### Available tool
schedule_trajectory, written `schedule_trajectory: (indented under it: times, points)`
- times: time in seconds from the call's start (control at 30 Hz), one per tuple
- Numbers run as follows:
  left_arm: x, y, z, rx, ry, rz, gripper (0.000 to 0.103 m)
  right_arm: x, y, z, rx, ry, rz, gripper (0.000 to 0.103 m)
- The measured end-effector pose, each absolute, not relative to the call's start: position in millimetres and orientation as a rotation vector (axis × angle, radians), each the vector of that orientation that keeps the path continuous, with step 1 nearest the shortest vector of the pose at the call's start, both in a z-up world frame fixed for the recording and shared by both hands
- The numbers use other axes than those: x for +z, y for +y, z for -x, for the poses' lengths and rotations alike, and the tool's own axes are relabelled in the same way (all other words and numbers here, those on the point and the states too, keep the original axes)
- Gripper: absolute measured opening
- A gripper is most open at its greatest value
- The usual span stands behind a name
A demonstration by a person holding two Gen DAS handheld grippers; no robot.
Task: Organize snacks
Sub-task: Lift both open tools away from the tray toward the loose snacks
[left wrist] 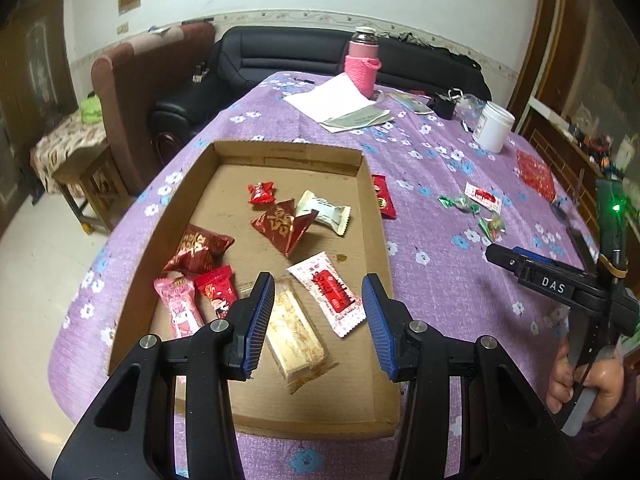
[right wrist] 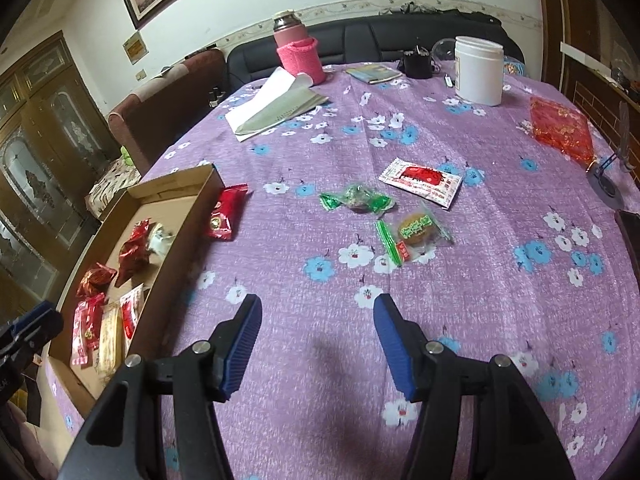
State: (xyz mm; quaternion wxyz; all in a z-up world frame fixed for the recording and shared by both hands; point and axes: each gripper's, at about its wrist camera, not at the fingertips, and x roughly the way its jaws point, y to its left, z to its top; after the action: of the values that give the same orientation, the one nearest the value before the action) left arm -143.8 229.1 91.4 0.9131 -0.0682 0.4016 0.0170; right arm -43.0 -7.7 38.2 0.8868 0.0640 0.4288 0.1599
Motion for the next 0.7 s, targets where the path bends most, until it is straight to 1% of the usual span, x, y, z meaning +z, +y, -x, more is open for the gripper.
schedule_trajectory:
  times: [0.3, 0.7]
  points:
    - [80.2, 247.8, 138.6, -0.006, 0.847, 0.234, 0.046, 38.3, 20.7, -5.1, 0.399, 0.918, -0.182, 0.061]
    - [62.1, 274.8, 129.4, -0.033, 0.885, 0.298, 0.046, 28.3, 107.7, -69.4, 0.42, 0.963, -0.086, 0.061]
